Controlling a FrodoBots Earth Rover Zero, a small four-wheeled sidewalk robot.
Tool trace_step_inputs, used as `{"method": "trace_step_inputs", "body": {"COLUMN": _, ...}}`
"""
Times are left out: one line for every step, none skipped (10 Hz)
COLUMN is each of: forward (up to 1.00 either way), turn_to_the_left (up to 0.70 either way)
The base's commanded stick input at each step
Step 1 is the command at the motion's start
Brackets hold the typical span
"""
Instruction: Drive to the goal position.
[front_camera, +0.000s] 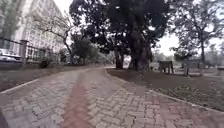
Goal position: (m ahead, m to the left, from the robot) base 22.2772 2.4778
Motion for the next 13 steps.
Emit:
{"method": "trace_step_inputs", "body": {"forward": 0.7, "turn_to_the_left": 0.35}}
{"method": "trace_step_inputs", "body": {"forward": 0.7, "turn_to_the_left": 0.18}}
{"method": "trace_step_inputs", "body": {"forward": 0.7, "turn_to_the_left": 0.02}}
{"method": "trace_step_inputs", "body": {"forward": 0.7, "turn_to_the_left": 0.0}}
{"method": "trace_step_inputs", "body": {"forward": 0.7, "turn_to_the_left": 0.0}}
{"method": "trace_step_inputs", "body": {"forward": 0.7, "turn_to_the_left": 0.0}}
{"method": "trace_step_inputs", "body": {"forward": 0.7, "turn_to_the_left": 0.0}}
{"method": "trace_step_inputs", "body": {"forward": 0.7, "turn_to_the_left": 0.0}}
{"method": "trace_step_inputs", "body": {"forward": 0.7, "turn_to_the_left": 0.0}}
{"method": "trace_step_inputs", "body": {"forward": 0.7, "turn_to_the_left": 0.0}}
{"method": "trace_step_inputs", "body": {"forward": 0.7, "turn_to_the_left": 0.0}}
{"method": "trace_step_inputs", "body": {"forward": 0.7, "turn_to_the_left": 0.0}}
{"method": "trace_step_inputs", "body": {"forward": 0.7, "turn_to_the_left": 0.0}}
